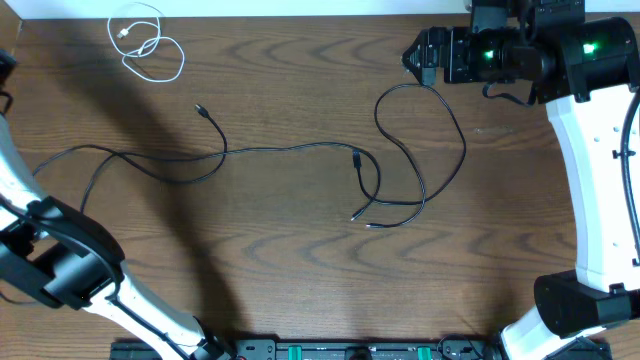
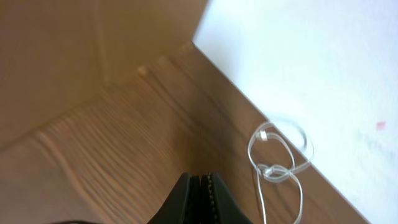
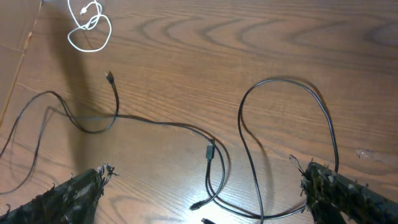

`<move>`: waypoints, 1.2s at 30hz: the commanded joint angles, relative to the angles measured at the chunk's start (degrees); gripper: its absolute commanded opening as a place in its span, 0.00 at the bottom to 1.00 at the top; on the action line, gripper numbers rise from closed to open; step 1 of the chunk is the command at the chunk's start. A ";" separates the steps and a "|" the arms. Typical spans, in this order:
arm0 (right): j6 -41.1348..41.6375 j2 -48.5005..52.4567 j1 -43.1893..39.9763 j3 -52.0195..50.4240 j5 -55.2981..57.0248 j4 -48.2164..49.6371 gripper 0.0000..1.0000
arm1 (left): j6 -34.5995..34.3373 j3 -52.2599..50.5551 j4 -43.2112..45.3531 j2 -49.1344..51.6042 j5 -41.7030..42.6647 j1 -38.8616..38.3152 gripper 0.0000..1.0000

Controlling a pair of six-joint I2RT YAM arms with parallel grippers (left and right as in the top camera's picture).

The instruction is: Untangle cables

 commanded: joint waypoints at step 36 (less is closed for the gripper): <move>-4.48 0.13 0.46 -0.37 0.07 -1.62 0.99 | -17.94 -16.44 -31.39 -0.50 -34.75 25.18 0.73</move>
